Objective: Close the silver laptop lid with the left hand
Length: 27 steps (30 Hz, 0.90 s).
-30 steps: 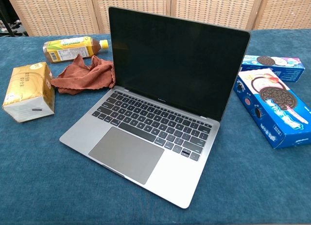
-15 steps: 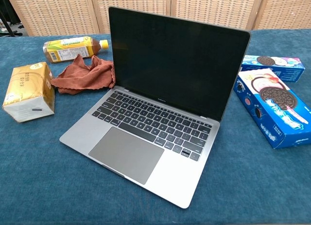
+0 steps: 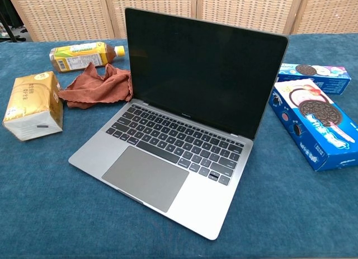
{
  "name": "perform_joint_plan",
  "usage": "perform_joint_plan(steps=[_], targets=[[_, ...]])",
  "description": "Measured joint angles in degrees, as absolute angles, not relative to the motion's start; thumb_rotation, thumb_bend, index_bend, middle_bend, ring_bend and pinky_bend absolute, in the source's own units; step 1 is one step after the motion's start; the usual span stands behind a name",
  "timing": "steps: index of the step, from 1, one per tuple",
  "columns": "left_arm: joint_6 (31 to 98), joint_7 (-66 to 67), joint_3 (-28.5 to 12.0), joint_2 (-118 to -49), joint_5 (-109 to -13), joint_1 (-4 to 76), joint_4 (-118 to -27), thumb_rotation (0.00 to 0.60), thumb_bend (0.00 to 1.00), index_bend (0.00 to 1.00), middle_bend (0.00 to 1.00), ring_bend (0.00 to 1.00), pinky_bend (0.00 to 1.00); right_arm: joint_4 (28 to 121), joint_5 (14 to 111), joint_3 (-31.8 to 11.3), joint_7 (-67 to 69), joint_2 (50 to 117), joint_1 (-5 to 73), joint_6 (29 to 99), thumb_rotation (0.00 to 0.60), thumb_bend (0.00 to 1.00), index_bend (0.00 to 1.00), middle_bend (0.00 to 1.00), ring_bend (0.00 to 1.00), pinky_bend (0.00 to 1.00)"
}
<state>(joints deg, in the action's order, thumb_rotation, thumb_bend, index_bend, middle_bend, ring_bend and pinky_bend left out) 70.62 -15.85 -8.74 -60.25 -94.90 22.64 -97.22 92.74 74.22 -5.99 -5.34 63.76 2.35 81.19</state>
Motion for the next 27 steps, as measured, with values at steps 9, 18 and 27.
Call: perform_joint_plan(steps=[9,18,27], targets=[[54.9,-20.0,-11.6,-55.4,-94.4,35.6,-96.5,0.600,0.14,0.27,0.19,0.21,0.21,92.8,73.2,-5.7,-5.7,63.7,1.7,81.3,0.600,0.24,0.03,0.00,0.00,0.00],[46.3,-19.5,-14.5,-57.3,-90.9,44.9,-92.1,0.600,0.14,0.27,0.19,0.20,0.20,93.1,72.1,-5.2,-6.7,63.9,1.0,81.1,0.600,0.24,0.03,0.00,0.00,0.00],[44.8,-20.8,-16.5,-64.0,-88.1,50.5,-89.2,0.600,0.14,0.27,0.19,0.20,0.20,93.2,70.8,-5.1,-7.3,63.8,0.6,80.8,0.600,0.24,0.03,0.00,0.00,0.00]])
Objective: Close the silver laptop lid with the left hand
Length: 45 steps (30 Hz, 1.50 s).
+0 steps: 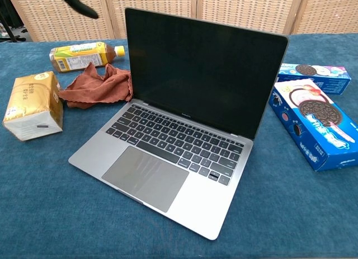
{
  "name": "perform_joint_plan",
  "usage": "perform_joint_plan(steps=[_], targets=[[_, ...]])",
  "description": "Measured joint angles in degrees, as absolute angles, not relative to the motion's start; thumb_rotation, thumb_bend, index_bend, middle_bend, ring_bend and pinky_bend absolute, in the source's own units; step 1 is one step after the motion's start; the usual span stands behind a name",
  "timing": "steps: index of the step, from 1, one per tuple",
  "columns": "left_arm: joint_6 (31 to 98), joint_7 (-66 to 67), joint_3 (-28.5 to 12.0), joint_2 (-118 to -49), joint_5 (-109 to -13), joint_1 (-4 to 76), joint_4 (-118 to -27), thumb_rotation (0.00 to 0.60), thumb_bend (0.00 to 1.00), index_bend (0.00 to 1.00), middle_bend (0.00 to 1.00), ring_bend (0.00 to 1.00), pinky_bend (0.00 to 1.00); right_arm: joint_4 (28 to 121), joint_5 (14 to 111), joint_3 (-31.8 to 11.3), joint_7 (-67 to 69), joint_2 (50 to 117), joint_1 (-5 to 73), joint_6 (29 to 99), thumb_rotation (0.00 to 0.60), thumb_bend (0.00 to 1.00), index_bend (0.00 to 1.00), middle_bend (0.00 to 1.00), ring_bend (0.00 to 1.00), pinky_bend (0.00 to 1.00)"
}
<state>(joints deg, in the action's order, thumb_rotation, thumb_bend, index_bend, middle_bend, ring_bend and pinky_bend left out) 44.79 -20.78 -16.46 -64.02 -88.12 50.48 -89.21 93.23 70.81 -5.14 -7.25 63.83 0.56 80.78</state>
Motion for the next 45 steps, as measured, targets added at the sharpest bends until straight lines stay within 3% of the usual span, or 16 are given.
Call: perform_joint_plan(steps=[15,25,35,45], targets=[[44.1,-21.0,-16.7,-69.8,-86.0,55.8,-90.7,0.600,0.14,0.27,0.18,0.19,0.19,93.3,70.4,-5.0,-7.4,63.7,0.7,79.6,0.600,0.24,0.03,0.00,0.00,0.00],[37.1,-20.8,-16.1,-71.3,-84.1,60.9,-87.0,0.600,0.14,0.26,0.18,0.18,0.19,92.8,69.8,-5.2,-6.7,63.7,0.8,79.0,0.600,0.24,0.03,0.00,0.00,0.00],[34.1,-21.1,-14.7,-74.7,-83.2,64.1,-81.2,0.600,0.14,0.26,0.18,0.17,0.19,91.9,68.7,-5.1,-6.0,63.6,1.1,77.1,0.600,0.24,0.04,0.00,0.00,0.00],[34.4,-23.8,-13.7,-76.2,-83.9,65.3,-79.6,0.600,0.14,0.32,0.24,0.27,0.19,91.7,68.1,-5.1,-6.4,63.8,1.3,76.5,0.600,0.24,0.04,0.00,0.00,0.00]])
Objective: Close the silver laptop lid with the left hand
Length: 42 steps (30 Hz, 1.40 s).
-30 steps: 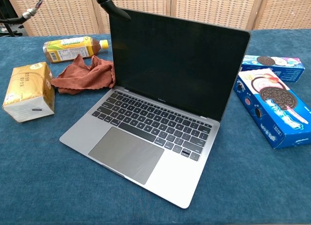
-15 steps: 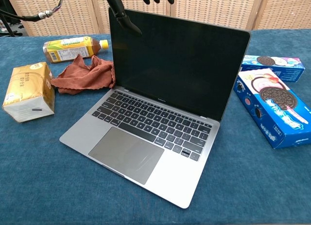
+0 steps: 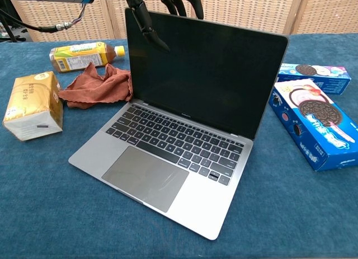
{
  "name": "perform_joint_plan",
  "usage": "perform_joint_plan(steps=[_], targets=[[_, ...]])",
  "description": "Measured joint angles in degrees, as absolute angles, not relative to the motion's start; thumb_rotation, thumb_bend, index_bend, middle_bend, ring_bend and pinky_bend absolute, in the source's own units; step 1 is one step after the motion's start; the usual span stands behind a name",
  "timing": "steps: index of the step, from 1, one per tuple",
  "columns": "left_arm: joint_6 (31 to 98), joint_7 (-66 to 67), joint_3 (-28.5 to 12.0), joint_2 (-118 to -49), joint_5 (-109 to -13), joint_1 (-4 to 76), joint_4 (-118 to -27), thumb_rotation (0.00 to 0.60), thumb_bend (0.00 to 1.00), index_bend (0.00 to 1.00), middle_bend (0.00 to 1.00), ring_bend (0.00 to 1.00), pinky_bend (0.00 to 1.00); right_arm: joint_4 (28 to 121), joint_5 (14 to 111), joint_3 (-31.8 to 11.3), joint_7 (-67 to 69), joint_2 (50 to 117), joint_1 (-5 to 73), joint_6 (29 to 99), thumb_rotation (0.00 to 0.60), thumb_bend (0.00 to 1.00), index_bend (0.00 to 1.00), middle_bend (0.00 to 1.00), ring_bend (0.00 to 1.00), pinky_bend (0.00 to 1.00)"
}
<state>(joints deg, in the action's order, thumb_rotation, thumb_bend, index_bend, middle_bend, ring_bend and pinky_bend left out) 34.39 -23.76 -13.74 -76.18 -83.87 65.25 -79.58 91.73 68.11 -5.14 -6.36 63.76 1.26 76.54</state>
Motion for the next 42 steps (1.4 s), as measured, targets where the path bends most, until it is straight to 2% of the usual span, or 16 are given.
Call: perform_joint_plan(steps=[15,27,42], targets=[[37.2,-25.6,-12.9,-75.3,-84.6,65.2,-82.1,0.600,0.14,0.43,0.38,0.38,0.19,92.0,67.8,-4.9,-7.2,63.9,1.4,75.9,0.600,0.24,0.04,0.00,0.00,0.00],[37.1,-25.0,-12.8,-72.7,-82.7,64.8,-86.7,0.600,0.14,0.44,0.39,0.40,0.21,92.1,67.3,-4.5,-8.3,64.2,1.9,74.9,0.600,0.24,0.04,0.00,0.00,0.00],[33.9,-25.0,-12.7,-68.2,-79.2,64.7,-95.1,0.600,0.13,0.44,0.39,0.41,0.22,92.1,66.6,-4.4,-9.1,64.4,2.1,74.3,0.600,0.24,0.04,0.00,0.00,0.00]])
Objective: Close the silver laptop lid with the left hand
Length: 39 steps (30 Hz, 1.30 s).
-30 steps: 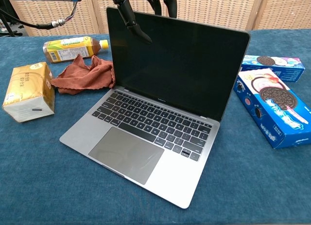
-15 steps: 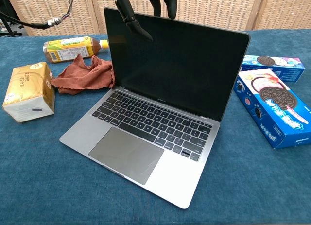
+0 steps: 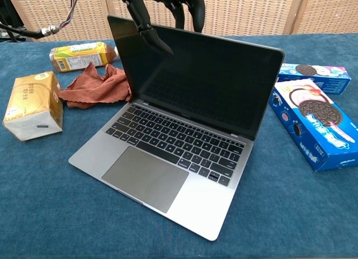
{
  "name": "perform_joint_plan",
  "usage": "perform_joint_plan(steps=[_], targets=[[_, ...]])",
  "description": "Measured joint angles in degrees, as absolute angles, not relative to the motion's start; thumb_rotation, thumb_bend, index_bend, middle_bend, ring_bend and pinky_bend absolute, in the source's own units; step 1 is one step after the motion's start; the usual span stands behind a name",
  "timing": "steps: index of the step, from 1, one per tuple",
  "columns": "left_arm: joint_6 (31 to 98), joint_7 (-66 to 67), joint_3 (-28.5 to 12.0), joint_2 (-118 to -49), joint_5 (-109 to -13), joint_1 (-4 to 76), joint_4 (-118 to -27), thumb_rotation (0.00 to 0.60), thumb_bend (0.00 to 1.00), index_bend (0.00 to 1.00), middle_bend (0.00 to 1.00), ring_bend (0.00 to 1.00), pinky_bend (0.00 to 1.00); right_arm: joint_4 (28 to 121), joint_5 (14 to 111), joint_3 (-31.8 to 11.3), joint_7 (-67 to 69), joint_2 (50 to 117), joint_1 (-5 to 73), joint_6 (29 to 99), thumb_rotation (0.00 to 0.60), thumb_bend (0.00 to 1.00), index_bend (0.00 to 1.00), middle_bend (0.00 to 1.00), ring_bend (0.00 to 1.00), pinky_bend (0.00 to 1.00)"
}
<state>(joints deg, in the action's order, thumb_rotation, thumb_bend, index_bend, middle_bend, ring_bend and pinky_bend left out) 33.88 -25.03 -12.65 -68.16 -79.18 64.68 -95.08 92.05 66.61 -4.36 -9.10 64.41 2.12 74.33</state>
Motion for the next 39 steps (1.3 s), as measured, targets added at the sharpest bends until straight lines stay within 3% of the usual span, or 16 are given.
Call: perform_joint_plan(steps=[20,39], targets=[[31.0,-25.6,-10.8,-63.5,-78.1,63.2,-104.6,0.600,0.13,0.44,0.39,0.42,0.23,91.7,65.5,-3.7,-10.6,65.1,2.8,72.5,0.600,0.24,0.04,0.00,0.00,0.00],[32.5,-21.5,-6.8,-62.0,-80.3,59.5,-112.0,0.600,0.13,0.43,0.39,0.42,0.24,90.5,64.1,-3.5,-11.3,65.8,3.2,71.1,0.600,0.24,0.04,0.00,0.00,0.00]])
